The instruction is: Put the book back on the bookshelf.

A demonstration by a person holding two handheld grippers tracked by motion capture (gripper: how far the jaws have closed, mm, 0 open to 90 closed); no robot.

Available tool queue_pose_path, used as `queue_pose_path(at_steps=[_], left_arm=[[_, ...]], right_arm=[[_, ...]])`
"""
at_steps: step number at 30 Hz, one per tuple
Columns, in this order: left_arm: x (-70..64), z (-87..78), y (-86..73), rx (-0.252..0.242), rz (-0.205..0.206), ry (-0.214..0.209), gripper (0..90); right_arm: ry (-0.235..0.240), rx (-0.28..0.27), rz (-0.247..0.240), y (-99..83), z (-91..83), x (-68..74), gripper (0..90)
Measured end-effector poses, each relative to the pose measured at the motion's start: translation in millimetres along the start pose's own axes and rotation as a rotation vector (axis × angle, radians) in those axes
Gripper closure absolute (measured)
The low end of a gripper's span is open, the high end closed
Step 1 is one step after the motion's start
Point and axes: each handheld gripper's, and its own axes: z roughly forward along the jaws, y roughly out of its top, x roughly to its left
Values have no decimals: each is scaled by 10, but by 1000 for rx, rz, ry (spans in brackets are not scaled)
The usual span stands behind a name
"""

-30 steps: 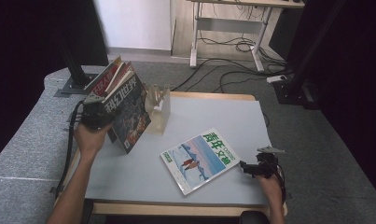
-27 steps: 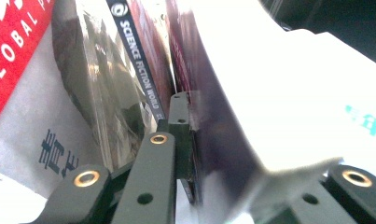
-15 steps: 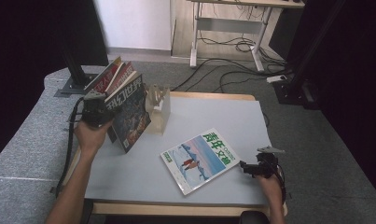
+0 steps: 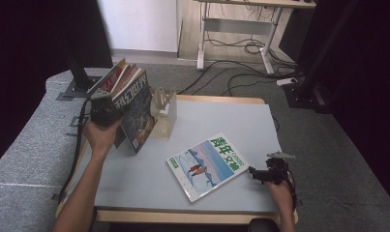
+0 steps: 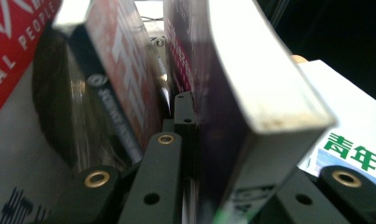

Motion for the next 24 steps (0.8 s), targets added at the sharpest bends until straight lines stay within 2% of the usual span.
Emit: queue_pose_path(at_steps=[7,24], left_arm=[[-33,91,58,-12,16,22,829],[-47,340,93,-35,12,58,827]], right_arm=[[1,0,-2,0,0,-2,0],[3,0,-3,0,0,-4,0]])
